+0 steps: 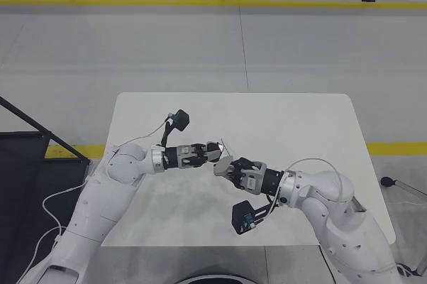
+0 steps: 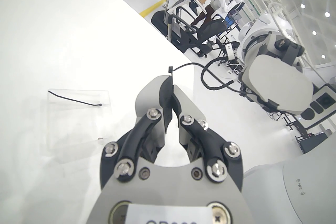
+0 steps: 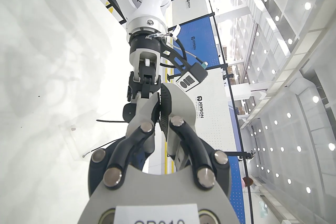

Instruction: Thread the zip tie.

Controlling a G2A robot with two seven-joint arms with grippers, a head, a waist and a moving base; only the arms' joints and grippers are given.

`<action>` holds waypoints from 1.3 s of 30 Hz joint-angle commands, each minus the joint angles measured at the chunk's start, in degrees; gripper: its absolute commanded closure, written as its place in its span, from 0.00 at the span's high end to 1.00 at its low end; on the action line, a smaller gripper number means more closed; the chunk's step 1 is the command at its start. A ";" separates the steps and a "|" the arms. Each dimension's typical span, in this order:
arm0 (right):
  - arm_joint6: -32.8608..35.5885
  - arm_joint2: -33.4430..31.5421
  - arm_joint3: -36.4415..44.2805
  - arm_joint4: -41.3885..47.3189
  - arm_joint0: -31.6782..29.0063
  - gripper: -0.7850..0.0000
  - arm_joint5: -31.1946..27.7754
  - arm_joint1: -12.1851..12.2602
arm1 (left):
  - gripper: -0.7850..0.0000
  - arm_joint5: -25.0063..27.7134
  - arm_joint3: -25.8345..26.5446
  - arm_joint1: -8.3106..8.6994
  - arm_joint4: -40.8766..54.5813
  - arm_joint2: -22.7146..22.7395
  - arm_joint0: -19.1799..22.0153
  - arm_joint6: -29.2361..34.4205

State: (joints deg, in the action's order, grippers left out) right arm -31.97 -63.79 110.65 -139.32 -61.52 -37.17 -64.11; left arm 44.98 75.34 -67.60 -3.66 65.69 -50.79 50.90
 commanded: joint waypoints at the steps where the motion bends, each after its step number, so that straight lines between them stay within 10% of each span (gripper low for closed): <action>1: -0.49 0.41 0.07 -0.83 0.21 0.00 0.00 0.16 | 0.00 0.00 0.08 0.09 -0.06 -0.19 -0.03 -0.09; 39: -3.30 4.15 0.04 -6.36 2.44 0.00 -1.18 2.58 | 0.00 0.78 0.29 1.61 -0.47 -3.01 0.79 -0.60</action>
State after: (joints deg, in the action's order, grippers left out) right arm -35.52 -59.53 110.58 -145.85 -58.95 -38.53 -61.59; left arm 45.65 75.63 -66.05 -4.12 62.73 -49.99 50.24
